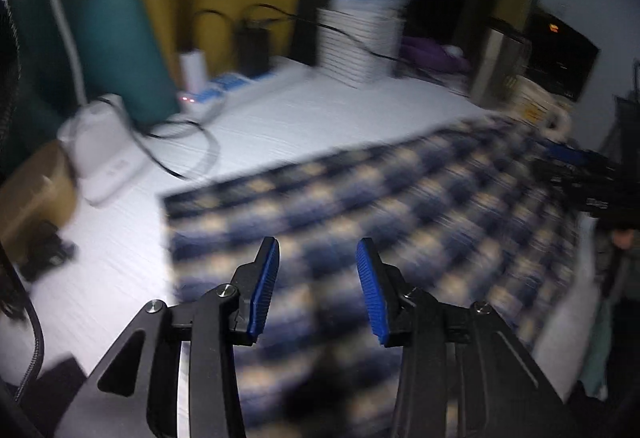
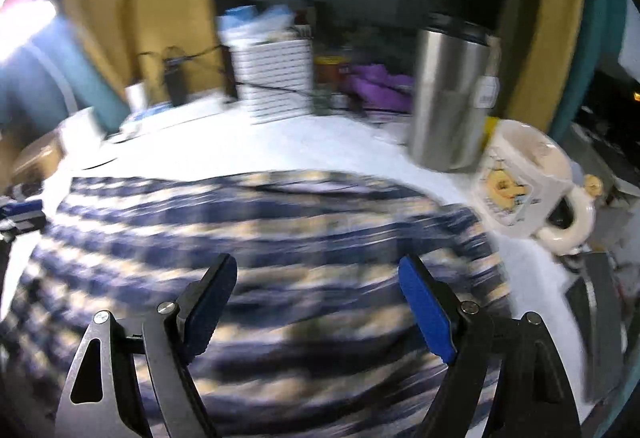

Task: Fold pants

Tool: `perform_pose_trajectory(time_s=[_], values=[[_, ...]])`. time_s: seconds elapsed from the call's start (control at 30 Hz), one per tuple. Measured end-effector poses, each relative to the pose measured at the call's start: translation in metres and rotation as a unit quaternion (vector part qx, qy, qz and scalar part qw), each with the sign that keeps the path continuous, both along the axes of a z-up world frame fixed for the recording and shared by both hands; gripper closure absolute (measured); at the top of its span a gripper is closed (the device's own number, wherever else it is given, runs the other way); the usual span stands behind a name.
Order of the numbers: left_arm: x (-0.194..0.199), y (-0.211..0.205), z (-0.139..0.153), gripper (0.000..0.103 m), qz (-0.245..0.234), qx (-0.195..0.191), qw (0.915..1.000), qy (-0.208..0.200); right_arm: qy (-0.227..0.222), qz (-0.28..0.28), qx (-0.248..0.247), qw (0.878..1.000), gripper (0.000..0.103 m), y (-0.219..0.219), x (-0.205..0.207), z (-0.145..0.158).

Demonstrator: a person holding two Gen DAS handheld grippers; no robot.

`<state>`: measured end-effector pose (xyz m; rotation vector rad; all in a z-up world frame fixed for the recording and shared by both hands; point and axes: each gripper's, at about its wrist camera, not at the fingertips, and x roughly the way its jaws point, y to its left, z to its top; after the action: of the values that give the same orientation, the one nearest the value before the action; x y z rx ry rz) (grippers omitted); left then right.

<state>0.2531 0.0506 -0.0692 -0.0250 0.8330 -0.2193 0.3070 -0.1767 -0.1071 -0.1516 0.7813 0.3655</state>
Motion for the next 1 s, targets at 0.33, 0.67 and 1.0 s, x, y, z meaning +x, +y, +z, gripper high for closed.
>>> perform_pose_trajectory(time_s=[0.33, 0.67, 1.0], values=[[-0.038, -0.046, -0.041, 0.063, -0.03, -0.009, 0.9982, 0.051, 0.047, 0.049, -0.042, 0.997, 0.019, 0.038, -0.04, -0.047], [-0.067, -0.038, -0.041, 0.063, -0.018, 0.023, 0.9985, 0.047, 0.046, 0.034, -0.056, 0.997, 0.019, 0.02, -0.061, -0.049], [-0.095, -0.048, -0.036, 0.062, -0.022, -0.015, 0.999, 0.035, 0.012, 0.085, -0.031, 0.996, 0.019, 0.054, -0.093, -0.025]])
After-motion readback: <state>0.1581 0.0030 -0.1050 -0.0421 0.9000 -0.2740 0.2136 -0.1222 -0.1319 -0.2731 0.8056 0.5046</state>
